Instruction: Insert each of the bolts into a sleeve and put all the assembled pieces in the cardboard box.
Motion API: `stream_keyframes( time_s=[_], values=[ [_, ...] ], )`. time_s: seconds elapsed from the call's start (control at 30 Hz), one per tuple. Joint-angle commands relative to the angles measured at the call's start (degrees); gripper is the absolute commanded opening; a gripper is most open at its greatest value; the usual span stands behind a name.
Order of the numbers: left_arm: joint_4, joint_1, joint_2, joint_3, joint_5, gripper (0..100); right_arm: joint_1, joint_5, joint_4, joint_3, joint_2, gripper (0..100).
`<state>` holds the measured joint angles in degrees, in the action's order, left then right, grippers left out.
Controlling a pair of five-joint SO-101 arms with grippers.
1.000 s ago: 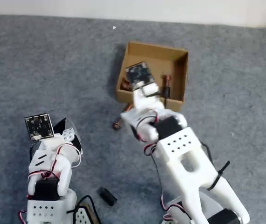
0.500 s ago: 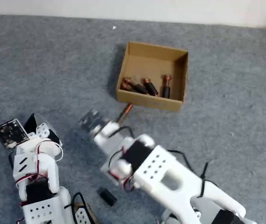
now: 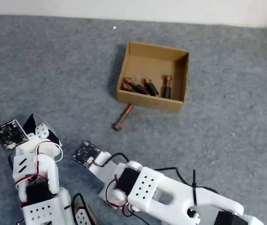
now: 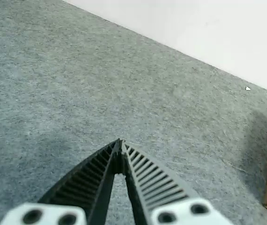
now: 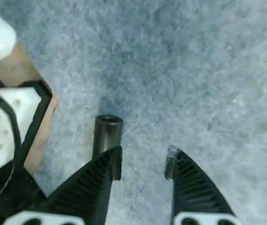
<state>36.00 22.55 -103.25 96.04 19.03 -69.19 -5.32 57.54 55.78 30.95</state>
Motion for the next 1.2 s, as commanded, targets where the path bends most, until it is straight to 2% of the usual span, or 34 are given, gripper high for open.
stream_keyframes(
  time_s=[0.0,0.1,0.2,0.47,0.7,0.9,0.97,1.07,1.17],
  values=[
    [-1.8,3.4,-0.3,0.9,-0.1,1,-1.0,-6.2,-2.5,0.9,1.0,14.2],
    [-3.4,5.1,-0.3,1.1,0.0,1,-1.0,-14.2,-2.2,0.8,1.1,14.2],
    [-3.5,5.3,-0.3,1.1,0.0,1,-1.5,-19.1,-2.2,0.8,1.1,14.2],
    [-3.5,5.2,-0.3,1.1,0.0,1,-8.7,-19.4,-2.6,1.4,1.1,14.2],
    [-3.5,5.1,-0.3,1.1,0.0,1,-8.6,-19.4,-3.2,1.5,0.9,14.2],
    [-3.4,5.0,-0.3,1.1,0.0,1,-8.3,-19.4,-10.2,6.1,0.9,14.0],
    [-3.4,5.0,-0.3,1.1,0.0,1,-8.3,-19.4,-10.2,6.3,0.9,10.8],
    [-3.4,5.0,-0.3,1.1,0.0,1,-8.2,-19.3,-10.4,6.2,0.9,1.0],
    [-3.3,5.0,-0.3,1.1,0.0,1,-5.8,-19.3,-14.4,6.8,0.9,1.5]
  ],
)
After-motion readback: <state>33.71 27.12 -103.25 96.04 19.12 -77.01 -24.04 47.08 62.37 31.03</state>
